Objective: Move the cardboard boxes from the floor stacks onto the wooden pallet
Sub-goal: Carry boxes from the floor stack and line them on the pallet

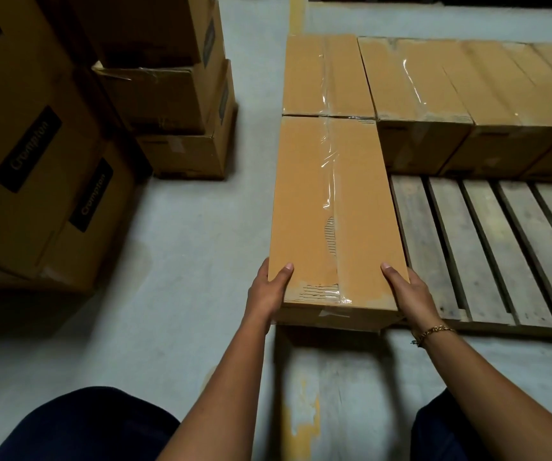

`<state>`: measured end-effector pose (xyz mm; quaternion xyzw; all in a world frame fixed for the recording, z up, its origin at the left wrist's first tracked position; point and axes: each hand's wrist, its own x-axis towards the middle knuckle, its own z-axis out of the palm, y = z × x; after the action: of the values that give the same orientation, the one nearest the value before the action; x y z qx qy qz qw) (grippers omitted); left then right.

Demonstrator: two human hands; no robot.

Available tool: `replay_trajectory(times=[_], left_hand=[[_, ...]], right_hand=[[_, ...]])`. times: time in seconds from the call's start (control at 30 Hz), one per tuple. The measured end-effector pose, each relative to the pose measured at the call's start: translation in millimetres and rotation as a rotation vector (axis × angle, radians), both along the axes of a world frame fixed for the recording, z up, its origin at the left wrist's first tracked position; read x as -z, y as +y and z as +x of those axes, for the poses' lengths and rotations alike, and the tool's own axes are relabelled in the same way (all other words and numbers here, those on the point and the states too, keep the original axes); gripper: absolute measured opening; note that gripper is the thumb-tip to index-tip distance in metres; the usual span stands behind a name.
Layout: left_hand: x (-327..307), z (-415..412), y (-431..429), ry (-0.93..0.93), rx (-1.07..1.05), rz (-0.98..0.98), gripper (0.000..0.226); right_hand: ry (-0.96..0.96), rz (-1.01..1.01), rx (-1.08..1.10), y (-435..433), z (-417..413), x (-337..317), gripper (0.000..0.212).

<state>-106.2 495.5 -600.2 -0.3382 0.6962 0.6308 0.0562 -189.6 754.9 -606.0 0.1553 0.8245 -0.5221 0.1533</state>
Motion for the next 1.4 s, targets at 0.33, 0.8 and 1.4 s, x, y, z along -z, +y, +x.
replay_trajectory(times=[0.33, 0.8, 1.4], left_hand=[[5.8, -1.2, -0.7, -0.017, -0.028, 0.002, 0.057], [-33.8, -13.4, -15.7, -0.175, 0.148, -0.348, 0.086], [-352.0, -21.4, -95.6, -0.007, 0.364, -0.794, 0.08]], right_hand=[[-0.004, 0.034, -0.003, -0.3, 0.7, 0.4, 0.057], [0.008, 0.298, -0.132, 0.3, -11.2, -33.6, 0.095], [0.188, 0.539, -0.593, -70.0, -21.4, -347.2, 0.085]])
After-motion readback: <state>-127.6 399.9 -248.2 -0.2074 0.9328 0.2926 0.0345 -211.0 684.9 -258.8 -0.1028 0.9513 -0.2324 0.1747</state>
